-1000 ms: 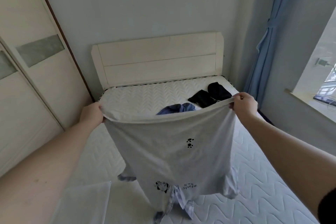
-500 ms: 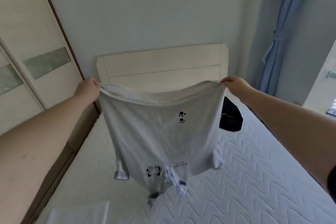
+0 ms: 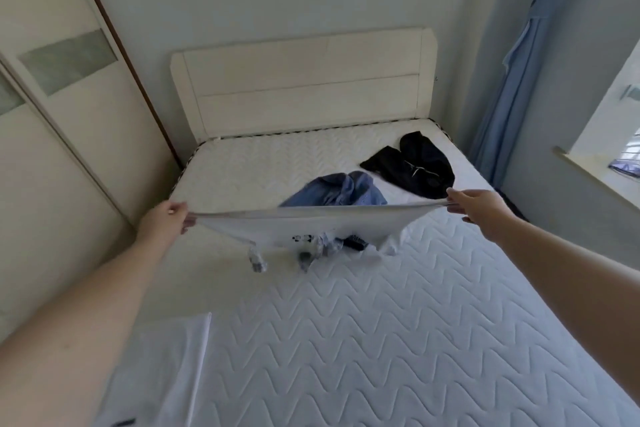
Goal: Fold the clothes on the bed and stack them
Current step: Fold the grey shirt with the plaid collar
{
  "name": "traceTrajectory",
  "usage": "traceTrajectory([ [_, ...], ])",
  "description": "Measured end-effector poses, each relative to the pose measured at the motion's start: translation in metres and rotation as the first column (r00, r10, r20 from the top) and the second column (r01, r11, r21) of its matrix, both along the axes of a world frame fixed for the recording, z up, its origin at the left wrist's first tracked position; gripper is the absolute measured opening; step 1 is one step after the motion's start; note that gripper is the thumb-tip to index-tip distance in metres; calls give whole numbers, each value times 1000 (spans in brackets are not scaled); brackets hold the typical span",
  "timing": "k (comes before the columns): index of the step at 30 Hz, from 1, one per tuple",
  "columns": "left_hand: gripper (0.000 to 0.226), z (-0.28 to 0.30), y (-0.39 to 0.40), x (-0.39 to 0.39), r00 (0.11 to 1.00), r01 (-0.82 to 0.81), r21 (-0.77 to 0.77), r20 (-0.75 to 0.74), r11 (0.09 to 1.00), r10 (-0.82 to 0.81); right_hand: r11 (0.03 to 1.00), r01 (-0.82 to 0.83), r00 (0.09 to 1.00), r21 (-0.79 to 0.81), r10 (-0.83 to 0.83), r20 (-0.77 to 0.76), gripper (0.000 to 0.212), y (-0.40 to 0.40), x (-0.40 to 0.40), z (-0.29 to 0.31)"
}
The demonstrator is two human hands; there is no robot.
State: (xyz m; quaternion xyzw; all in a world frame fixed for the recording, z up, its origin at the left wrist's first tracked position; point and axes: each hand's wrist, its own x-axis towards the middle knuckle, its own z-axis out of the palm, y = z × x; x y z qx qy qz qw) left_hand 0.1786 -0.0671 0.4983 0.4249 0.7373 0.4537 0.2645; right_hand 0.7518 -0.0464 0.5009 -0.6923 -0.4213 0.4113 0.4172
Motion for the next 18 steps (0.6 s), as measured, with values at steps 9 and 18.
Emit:
traceTrajectory([
  [9, 13, -181, -152, 22, 980, -131, -325, 101, 937, 172, 947, -9, 1000, -320, 3, -20, 13, -124, 10, -179],
  [18, 17, -254, -264, 40, 978, -179, -480, 9, 859, 209, 887, -36, 997, -460, -2, -80, 15, -230, 19, -244],
])
